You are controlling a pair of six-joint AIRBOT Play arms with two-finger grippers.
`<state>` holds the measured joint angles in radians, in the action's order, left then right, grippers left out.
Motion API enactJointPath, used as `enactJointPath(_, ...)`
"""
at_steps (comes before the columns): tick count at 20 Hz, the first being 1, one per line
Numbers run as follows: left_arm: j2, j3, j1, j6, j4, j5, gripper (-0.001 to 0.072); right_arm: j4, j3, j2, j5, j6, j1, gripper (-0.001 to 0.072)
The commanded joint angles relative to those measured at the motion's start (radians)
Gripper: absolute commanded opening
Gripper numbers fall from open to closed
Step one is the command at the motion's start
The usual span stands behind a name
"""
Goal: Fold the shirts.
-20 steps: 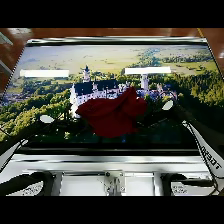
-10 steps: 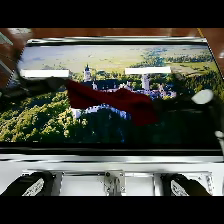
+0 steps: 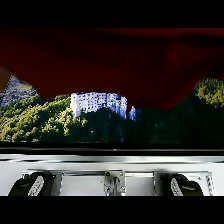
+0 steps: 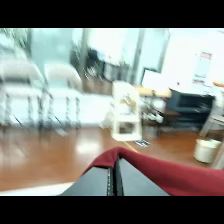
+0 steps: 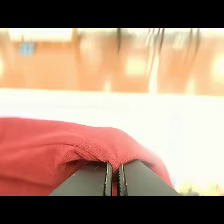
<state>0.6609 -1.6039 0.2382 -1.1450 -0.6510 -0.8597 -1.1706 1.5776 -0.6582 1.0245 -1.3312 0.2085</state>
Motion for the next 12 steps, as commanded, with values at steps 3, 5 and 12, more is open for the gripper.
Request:
enactJointPath(3, -0.069, -0.036, 0.021, -0.151, -0.280, -0.208, 0.0040, -0.085, 0.134, 0.036, 0.127, -0.093, 0.008, 0.0063)
enactJointPath(5, -0.063, -0.027, 0.021, -0.183, -0.341, -0.347, 0.0040, -0.097, 0.135, 0.035, 0.180, -0.161, 0.008, 0.0063)
enactJointPath(12, -0.020, 0.303, 0.021, -0.248, -0.417, -0.392, 0.0040, -0.087, 0.134, -0.270, 0.386, -0.206, 0.008, 0.0063)
